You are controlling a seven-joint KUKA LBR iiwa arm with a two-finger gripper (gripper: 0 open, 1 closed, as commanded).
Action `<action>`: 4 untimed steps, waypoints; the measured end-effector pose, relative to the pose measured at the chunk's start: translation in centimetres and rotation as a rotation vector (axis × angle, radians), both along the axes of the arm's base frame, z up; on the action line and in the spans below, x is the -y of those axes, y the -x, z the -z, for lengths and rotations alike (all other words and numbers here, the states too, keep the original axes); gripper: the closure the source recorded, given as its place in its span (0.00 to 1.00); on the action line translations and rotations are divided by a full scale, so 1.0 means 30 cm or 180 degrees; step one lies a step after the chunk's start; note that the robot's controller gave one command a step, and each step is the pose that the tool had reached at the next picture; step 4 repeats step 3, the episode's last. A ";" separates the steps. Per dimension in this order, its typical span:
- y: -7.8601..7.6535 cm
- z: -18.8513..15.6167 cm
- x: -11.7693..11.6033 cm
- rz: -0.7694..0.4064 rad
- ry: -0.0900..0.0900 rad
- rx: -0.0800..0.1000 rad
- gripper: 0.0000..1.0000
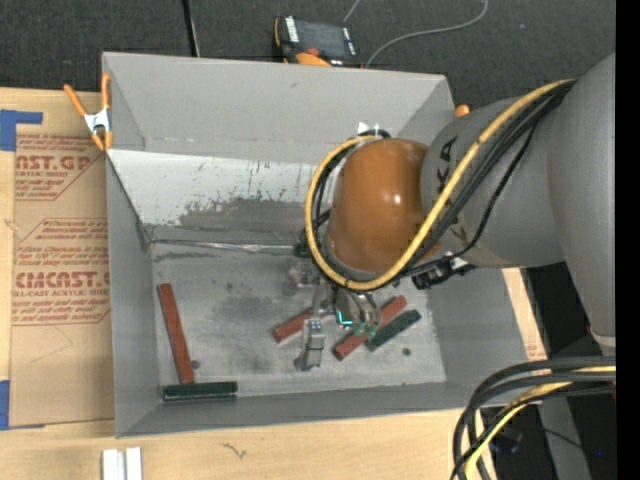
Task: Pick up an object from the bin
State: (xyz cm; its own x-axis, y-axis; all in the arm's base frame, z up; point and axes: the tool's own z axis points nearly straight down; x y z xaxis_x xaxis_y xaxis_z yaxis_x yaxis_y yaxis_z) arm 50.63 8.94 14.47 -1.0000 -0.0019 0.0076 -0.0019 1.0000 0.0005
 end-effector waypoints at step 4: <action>-0.089 -0.626 0.243 -0.1812 0.0002 0.0056 1.00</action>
Offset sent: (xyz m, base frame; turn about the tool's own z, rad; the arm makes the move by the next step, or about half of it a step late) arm 0.0295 -0.0396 -0.0747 -0.1480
